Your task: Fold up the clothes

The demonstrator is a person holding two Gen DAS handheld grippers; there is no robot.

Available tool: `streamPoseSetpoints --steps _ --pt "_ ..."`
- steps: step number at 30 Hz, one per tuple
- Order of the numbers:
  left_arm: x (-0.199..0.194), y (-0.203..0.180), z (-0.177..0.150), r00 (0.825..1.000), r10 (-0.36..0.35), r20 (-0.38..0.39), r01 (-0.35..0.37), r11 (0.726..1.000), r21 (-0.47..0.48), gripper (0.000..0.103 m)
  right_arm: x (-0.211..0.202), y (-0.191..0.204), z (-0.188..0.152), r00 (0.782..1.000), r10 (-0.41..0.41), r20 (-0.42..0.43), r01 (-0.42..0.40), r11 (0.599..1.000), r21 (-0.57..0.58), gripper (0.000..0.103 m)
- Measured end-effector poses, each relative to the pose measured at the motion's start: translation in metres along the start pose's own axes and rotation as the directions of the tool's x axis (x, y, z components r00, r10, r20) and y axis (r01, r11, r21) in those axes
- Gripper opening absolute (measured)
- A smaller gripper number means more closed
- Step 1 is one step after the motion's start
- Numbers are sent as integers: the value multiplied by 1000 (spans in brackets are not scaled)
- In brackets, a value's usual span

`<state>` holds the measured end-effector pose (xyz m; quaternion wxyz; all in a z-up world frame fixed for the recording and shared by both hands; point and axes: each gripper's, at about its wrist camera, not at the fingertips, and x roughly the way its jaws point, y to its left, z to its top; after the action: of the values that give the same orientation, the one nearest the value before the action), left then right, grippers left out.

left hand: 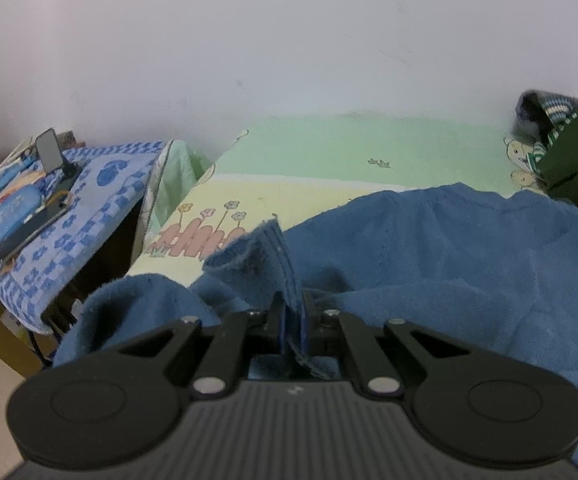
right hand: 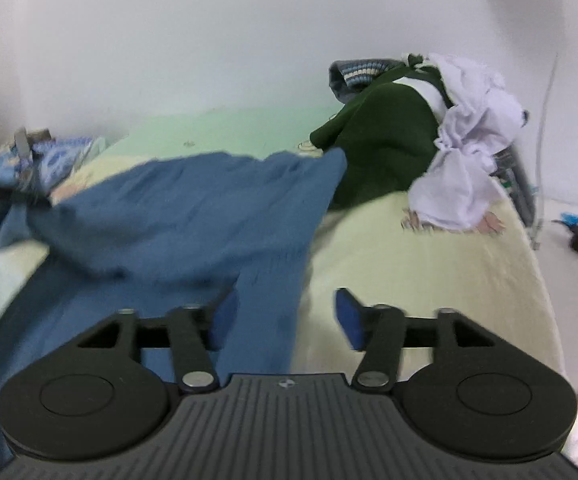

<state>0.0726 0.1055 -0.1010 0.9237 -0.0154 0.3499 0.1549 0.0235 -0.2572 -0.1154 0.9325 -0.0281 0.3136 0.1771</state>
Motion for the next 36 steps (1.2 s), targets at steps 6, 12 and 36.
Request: streamPoseSetpoints --steps 6,12,36 --pt "1 1 7 999 -52 3 52 999 4 3 -21 23 -32 996 -88 -11 88 996 -16 35" --pt "-1 3 24 986 -167 16 167 986 24 3 -55 34 -54 979 -172 -114 184 977 111 35" --pt "1 11 93 954 -299 -24 300 948 111 2 -99 55 -120 929 -312 -200 370 805 464 24"
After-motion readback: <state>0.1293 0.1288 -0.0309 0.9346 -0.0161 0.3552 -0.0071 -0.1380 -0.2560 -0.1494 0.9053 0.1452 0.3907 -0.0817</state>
